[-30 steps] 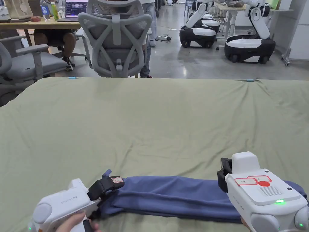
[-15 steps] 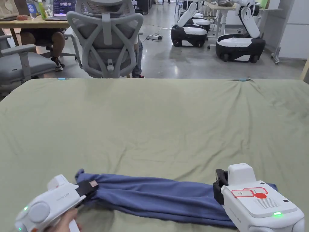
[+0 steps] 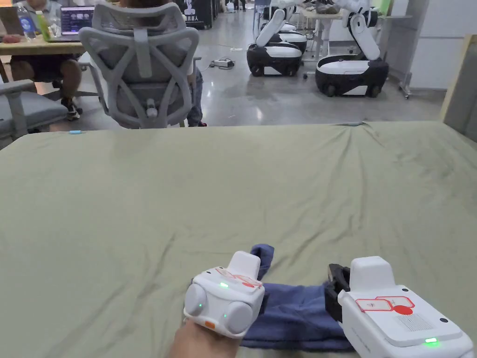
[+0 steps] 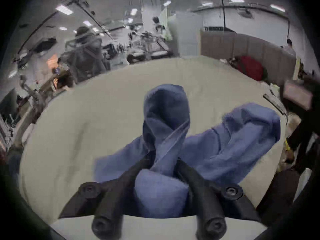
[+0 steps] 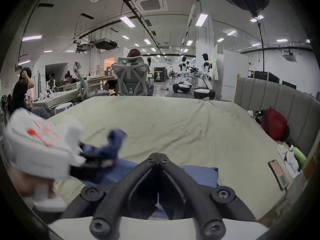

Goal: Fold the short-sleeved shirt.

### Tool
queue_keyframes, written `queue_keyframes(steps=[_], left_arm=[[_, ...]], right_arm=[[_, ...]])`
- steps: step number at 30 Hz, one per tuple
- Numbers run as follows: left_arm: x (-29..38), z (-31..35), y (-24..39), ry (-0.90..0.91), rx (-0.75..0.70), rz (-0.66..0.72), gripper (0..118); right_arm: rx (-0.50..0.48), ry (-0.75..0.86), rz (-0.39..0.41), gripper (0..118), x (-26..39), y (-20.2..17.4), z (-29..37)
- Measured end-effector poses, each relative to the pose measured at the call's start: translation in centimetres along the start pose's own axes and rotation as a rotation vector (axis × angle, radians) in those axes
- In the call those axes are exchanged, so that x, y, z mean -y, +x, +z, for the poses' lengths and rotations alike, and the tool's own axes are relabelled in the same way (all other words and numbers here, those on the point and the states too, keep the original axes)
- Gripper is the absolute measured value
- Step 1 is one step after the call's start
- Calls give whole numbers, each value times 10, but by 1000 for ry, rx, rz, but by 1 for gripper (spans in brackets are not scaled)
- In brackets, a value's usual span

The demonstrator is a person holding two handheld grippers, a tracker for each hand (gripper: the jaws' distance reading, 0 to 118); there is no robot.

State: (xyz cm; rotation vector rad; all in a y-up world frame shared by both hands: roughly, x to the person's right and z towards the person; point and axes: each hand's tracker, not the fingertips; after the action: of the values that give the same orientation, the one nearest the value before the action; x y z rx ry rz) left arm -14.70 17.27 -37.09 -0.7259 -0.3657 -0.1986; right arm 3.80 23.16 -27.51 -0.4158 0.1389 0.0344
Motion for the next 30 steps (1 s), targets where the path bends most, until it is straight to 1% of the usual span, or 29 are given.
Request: queue_keyframes(steps=[1, 3, 4, 6, 7, 8, 9, 10, 11, 12, 13, 14, 15, 17, 18, 21, 24, 27, 30], left_arm=[[7, -10, -2, 1, 18, 48, 38], [15, -16, -11, 11, 30, 134, 85], [15, -8, -17, 27, 74, 188, 91], [10, 15, -34, 135, 149, 313, 90], [7, 23, -42, 169, 156, 363, 89], [6, 32, -53, 197, 125, 406, 85], [6, 36, -64, 199, 104, 464, 85], [4, 38, -70, 174, 116, 534, 83], [6, 33, -76, 150, 158, 573, 77], [9, 26, -80, 119, 189, 588, 50], [11, 20, -78, 103, 179, 585, 24], [12, 11, -70, 90, 157, 555, 2], [15, 3, -63, 64, 176, 533, 0], [21, -13, -51, -11, 285, 585, 0], [22, -21, -39, -23, 308, 595, 0], [23, -35, -5, -55, 339, 533, 0], [23, -37, 16, -47, 317, 502, 0], [19, -24, 6, -20, 290, 511, 0], [10, 33, -18, 155, 217, 483, 0]], right_arm=[[-1, -4, -10, 0, 1, 4, 1], [-8, -2, -13, 0, 5, 10, 5], [-8, -2, -6, 0, 6, 11, 7], [-11, -1, 4, 0, 10, 13, 8], [-10, -1, 5, 0, 11, 13, 7], [-14, -5, 5, 0, 12, 14, 6], [-19, -9, 4, 0, 12, 14, 5], [-23, -9, 3, 0, 12, 13, 4], [-26, -8, 2, 0, 12, 13, 3], [-30, -8, 0, 0, 12, 13, 3], [-34, -8, -2, 0, 12, 13, 2], [-37, -6, -3, 0, 12, 12, 2], [-36, -5, -3, 0, 13, 13, 2], [-34, -7, -6, 0, 13, 16, 2], [-30, -7, -8, 0, 14, 18, 3], [-10, -11, -18, 0, 14, 27, 5], [8, -12, -21, 0, 14, 32, 8], [9, -13, -25, 0, 12, 31, 8], [-1, -3, -25, 0, 7, 22, 4]])
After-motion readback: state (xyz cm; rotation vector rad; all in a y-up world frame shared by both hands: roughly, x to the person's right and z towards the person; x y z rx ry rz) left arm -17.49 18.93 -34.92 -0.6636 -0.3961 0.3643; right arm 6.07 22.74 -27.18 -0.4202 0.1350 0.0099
